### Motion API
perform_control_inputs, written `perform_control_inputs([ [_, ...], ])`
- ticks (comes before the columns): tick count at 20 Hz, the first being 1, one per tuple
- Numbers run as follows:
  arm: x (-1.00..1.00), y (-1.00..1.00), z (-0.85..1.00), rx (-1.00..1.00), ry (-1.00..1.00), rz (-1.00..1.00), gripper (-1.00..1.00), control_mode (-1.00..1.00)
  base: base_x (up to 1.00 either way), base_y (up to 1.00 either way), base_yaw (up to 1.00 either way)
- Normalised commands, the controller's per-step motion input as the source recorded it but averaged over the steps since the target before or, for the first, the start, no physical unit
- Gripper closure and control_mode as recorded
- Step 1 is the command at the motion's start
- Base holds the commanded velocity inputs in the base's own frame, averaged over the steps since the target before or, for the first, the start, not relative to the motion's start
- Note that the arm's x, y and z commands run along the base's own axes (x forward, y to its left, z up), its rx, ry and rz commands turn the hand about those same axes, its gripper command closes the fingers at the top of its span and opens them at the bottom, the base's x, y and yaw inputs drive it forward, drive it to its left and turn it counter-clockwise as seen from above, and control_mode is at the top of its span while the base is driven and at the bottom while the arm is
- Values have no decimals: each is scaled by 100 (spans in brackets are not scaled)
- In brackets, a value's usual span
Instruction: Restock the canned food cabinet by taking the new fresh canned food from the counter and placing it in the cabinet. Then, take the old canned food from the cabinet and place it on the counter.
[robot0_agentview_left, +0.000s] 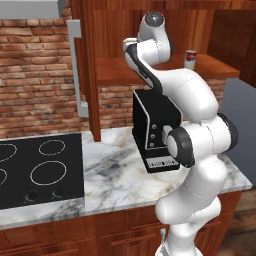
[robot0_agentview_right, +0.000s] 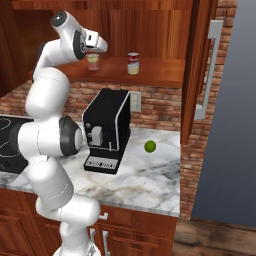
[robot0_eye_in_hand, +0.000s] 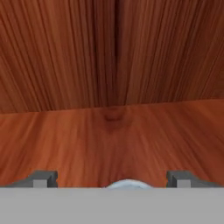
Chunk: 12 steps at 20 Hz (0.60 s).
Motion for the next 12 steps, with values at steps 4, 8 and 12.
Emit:
perform_control_inputs([
  [4,-99,-36,4,4,-30,2,-100,-100,0,0,0],
  [8,-100,-47,14,4,-19,1,-100,-100,0,0,0],
  [12,-80,-84,5,0,0,-3,-100,-100,0,0,0],
])
